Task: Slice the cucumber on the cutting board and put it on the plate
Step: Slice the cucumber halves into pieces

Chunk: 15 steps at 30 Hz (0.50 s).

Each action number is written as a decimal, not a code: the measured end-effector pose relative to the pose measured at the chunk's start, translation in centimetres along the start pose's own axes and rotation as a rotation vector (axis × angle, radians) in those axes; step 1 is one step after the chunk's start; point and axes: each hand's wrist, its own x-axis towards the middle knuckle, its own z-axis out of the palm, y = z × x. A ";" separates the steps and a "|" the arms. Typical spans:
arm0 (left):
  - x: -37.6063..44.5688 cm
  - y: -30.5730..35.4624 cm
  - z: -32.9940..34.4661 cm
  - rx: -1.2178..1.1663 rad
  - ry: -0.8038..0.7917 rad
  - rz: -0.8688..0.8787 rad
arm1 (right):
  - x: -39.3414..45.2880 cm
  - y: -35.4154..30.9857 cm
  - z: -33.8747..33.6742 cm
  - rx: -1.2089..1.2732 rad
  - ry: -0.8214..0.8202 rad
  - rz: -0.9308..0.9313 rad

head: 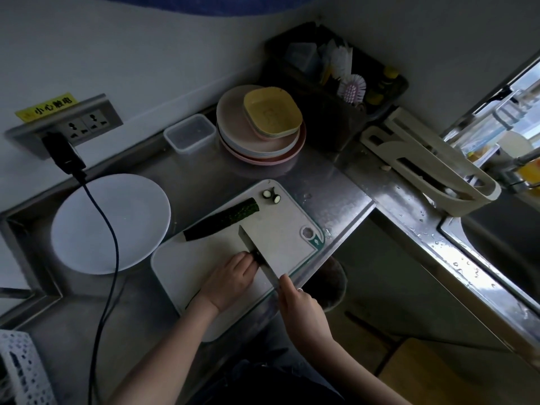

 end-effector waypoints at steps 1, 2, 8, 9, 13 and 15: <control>0.0 0.0 0.0 0.006 0.001 0.004 | 0.1 0.0 0.0 -0.002 0.000 0.003; -0.1 0.0 0.0 0.009 -0.001 0.007 | 0.1 0.0 0.1 -0.001 -0.001 0.003; -0.1 0.0 0.0 0.014 -0.011 -0.005 | 0.2 0.3 0.3 -0.019 -0.015 -0.023; -0.1 -0.1 0.0 0.022 -0.009 -0.008 | 0.2 0.3 0.4 -0.041 -0.020 -0.026; -0.1 -0.1 0.0 0.027 -0.009 -0.002 | 0.6 0.3 0.6 -0.128 -0.076 -0.006; -0.1 -0.2 0.0 0.027 -0.010 0.001 | 0.7 0.4 0.7 -0.139 -0.095 -0.002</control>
